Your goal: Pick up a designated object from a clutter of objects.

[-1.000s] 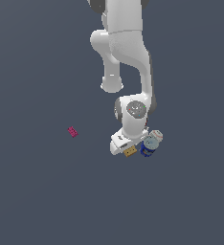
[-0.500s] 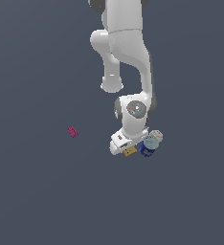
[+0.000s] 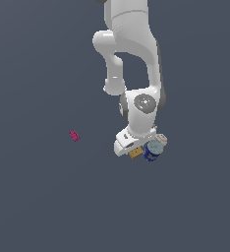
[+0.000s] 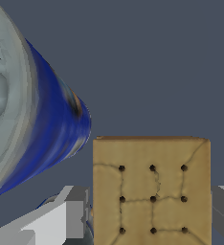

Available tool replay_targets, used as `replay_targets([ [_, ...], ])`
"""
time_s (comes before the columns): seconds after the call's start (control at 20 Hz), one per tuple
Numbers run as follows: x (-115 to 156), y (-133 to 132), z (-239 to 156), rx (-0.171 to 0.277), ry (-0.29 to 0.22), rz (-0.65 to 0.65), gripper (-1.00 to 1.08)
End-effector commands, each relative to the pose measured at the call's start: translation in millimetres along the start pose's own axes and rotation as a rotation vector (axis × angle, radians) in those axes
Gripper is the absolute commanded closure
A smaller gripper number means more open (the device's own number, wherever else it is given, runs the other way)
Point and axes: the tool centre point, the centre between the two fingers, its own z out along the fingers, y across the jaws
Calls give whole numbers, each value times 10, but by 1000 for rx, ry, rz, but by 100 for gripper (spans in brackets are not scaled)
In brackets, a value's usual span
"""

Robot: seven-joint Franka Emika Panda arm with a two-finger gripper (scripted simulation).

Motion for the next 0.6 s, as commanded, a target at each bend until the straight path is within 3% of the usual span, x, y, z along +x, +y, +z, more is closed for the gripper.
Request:
replay_targets([
  [0.0, 45, -17, -201, 0, 2, -1, 108],
  [0.55, 262, -108, -1322, 2, 0, -3, 108],
])
